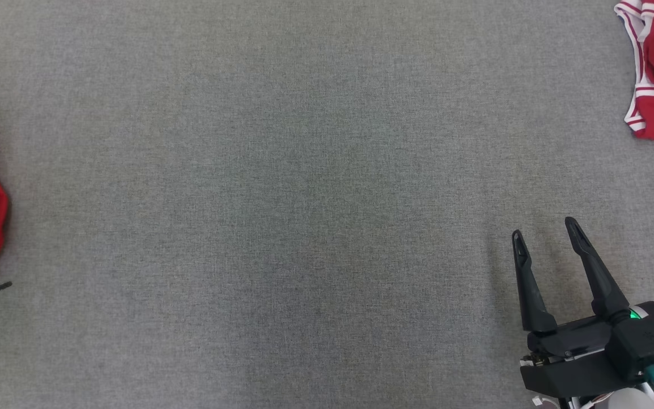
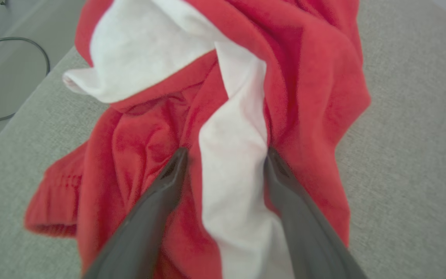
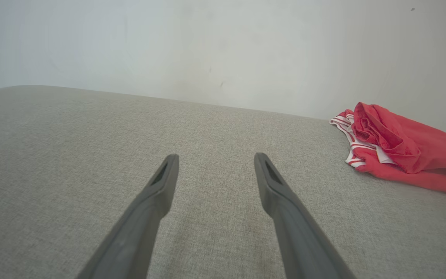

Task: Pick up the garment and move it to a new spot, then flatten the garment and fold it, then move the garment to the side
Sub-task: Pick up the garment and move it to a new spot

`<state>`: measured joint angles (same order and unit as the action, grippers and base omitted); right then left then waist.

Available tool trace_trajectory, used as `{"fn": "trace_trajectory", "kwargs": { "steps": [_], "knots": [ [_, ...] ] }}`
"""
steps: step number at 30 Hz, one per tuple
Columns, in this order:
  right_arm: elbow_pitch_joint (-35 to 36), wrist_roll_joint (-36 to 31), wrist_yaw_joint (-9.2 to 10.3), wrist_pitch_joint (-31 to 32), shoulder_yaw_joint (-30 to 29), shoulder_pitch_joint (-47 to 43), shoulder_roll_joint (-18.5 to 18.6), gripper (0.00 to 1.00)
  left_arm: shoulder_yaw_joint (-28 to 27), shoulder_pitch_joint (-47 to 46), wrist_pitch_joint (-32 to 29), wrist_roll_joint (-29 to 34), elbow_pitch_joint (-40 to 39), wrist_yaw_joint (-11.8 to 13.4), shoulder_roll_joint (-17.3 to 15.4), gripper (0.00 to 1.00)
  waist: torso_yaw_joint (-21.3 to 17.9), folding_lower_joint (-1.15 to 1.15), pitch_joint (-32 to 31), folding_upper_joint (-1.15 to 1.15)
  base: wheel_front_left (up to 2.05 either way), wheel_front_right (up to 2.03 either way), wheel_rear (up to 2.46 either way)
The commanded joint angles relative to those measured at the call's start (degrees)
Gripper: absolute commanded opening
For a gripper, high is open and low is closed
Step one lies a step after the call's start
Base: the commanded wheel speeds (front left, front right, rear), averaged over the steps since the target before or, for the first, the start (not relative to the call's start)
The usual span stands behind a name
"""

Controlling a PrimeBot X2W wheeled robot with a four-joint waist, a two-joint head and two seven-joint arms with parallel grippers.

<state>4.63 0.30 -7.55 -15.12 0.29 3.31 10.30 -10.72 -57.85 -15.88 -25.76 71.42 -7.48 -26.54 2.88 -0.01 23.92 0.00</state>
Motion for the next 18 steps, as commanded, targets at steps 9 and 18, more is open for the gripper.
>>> {"fn": "trace_trajectory", "kwargs": {
  "steps": [9,18],
  "knots": [
    [-0.3,0.0,0.15,0.0,0.4,0.6,0.1,1.0,1.4,-0.1,8.3,0.9,-0.1,1.8,0.6,0.0,0.5,0.01,-1.0,0.0,0.0,0.0,0.0],
    [-2.3,1.4,0.15,0.0,1.3,0.0,-1.5,1.0,5.1,-4.7,16.7,2.3,-3.6,0.2,0.6,0.0,1.5,0.01,-6.2,0.0,0.0,0.0,0.0]
  ]
}}
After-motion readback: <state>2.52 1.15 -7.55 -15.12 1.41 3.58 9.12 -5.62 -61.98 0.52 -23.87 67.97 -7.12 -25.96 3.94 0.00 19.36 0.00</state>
